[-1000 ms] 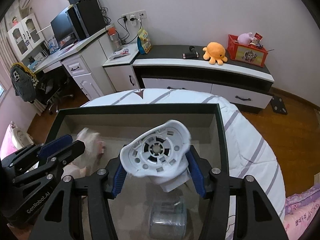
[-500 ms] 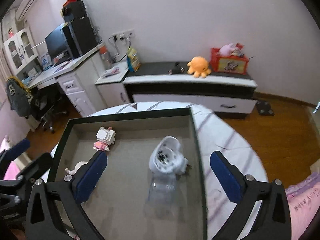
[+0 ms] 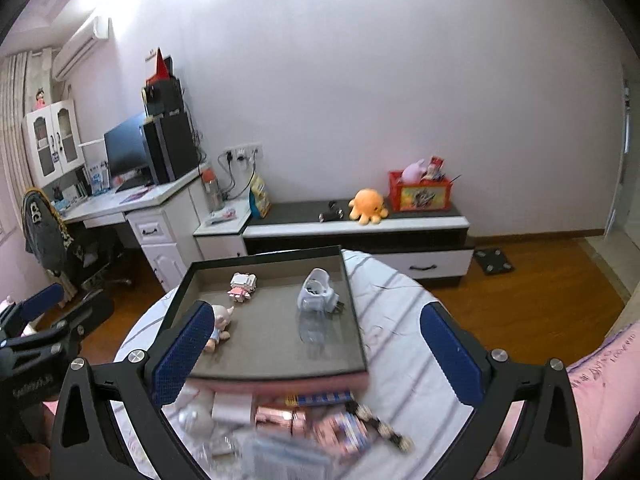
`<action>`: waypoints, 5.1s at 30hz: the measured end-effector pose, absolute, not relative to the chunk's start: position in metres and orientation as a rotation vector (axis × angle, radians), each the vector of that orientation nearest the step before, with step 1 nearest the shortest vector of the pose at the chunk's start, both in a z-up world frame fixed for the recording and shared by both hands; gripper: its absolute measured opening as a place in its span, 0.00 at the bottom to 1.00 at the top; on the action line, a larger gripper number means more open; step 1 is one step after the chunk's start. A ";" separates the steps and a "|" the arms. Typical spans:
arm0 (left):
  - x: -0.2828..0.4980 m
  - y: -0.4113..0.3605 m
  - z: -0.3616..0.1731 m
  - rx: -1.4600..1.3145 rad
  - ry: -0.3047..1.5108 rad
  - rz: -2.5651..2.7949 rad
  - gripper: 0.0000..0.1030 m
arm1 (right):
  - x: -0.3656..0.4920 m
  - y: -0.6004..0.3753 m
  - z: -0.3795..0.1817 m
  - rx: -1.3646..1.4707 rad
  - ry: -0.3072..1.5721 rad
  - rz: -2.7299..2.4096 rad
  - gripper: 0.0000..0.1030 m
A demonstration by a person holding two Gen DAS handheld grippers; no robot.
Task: Organize rigid objects
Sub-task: 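Withdraw both tools back from the box, then grasp the silver-ball rabbit toy with the left tool while the right tool grasps the black flower strip, then carry both items over the box and open both tools to drop them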
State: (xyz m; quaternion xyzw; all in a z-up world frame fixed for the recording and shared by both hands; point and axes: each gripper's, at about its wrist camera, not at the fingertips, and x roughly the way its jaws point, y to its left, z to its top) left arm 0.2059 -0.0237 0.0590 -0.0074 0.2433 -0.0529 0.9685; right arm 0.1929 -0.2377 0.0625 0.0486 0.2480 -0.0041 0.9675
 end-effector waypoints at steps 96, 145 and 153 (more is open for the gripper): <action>0.252 -0.032 -0.124 -0.063 0.916 -0.114 0.68 | 0.253 -0.301 -0.116 -0.044 0.976 0.023 0.74; 0.226 -0.026 -0.023 -0.042 0.680 -0.193 0.45 | 0.230 -0.254 -0.009 0.067 0.740 0.253 0.18; 0.259 -0.030 0.017 -0.024 0.588 -0.170 0.45 | 0.268 -0.224 0.014 0.068 0.685 0.302 0.18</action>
